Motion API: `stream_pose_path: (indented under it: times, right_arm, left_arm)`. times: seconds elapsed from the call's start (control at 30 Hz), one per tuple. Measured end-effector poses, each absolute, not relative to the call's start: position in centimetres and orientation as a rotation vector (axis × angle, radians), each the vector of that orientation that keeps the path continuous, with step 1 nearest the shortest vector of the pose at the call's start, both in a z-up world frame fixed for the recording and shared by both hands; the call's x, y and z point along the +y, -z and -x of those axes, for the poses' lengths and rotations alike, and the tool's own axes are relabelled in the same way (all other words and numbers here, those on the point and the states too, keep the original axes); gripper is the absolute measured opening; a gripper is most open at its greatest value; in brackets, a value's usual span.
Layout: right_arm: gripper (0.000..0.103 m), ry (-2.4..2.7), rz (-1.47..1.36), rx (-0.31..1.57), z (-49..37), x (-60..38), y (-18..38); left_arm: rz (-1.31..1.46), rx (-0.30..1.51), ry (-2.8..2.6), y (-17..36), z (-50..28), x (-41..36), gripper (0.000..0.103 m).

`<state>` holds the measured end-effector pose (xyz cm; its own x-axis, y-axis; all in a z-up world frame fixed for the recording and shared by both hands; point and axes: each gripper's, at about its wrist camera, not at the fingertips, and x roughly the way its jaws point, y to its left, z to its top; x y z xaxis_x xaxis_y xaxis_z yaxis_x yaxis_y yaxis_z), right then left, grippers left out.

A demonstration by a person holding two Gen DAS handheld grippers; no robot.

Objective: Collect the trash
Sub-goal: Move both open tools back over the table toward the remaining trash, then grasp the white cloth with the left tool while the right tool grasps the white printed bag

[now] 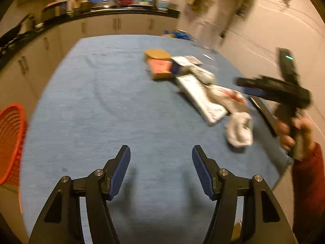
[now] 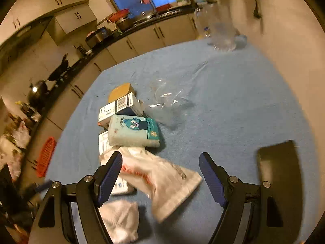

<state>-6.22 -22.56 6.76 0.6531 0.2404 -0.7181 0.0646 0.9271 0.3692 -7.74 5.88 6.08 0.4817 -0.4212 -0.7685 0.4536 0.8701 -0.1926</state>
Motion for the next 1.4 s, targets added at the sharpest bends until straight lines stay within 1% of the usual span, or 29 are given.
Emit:
stream_pose_path:
  times: [0.07,0.2,0.33,0.37,0.4,0.47,0.6,0.67,0.83,0.87,0.9,0.97,1.0,1.17,1.4]
  right_arm:
    - [0.082,-0.118,-0.405,0.894,5.2,-22.5,-5.6]
    - [0.082,-0.259,-0.451,0.955,5.2,-21.2,-4.5]
    - [0.081,-0.360,-0.366,0.967,6.9,-18.7,-5.1]
    - [0.074,-0.361,-0.345,0.969,7.0,-18.3,-5.1]
    - [0.057,-0.355,-0.331,0.969,7.1,-18.1,-5.2]
    - [0.041,-0.354,-0.344,0.992,6.9,-18.2,-4.8]
    - [0.040,-0.332,-0.396,1.003,6.5,-19.1,-3.9]
    - [0.042,-0.332,-0.404,0.992,6.9,-19.2,-3.9]
    - [0.042,-0.338,-0.398,0.987,6.9,-19.6,-3.8]
    - [0.041,-0.347,-0.401,0.990,6.9,-19.6,-3.7]
    - [0.040,-0.341,-0.397,0.986,7.1,-19.5,-3.6]
    - [0.038,-0.338,-0.400,0.977,7.5,-19.7,-3.7]
    - [0.037,-0.331,-0.406,0.962,7.9,-20.0,-3.9]
    - [0.036,-0.290,-0.402,0.901,10.1,-20.7,-5.3]
    - [0.036,-0.300,-0.395,0.849,12.5,-19.1,-6.8]
  left_arm:
    - [-0.052,0.926,0.558,-6.0,8.2,4.9,0.069]
    - [-0.082,0.933,0.583,-5.7,8.6,3.5,0.069]
    - [-0.073,0.940,0.621,-5.6,8.6,3.0,0.069]
    - [-0.072,0.944,0.636,-5.6,8.6,2.7,0.069]
    - [-0.073,0.949,0.654,-5.6,8.5,2.2,0.069]
    - [-0.077,0.953,0.691,-5.8,8.6,1.4,0.069]
    - [-0.080,0.960,0.778,-6.2,8.9,-0.7,0.069]
    - [-0.072,0.975,0.808,-6.1,8.9,-1.7,0.069]
    - [-0.095,1.006,0.837,-5.1,8.0,-5.4,0.069]
    - [-0.101,1.014,0.843,-4.8,7.9,-5.9,0.068]
    - [-0.115,1.022,0.820,-4.3,7.6,-6.5,0.064]
    - [-0.122,1.050,0.813,-3.5,7.3,-7.1,0.038]
    - [-0.121,1.070,0.811,-2.9,7.1,-7.4,0.037]
    - [-0.123,1.027,0.791,-3.0,7.8,-7.0,0.030]
    - [-0.079,0.987,0.753,-4.0,8.6,-3.5,0.029]
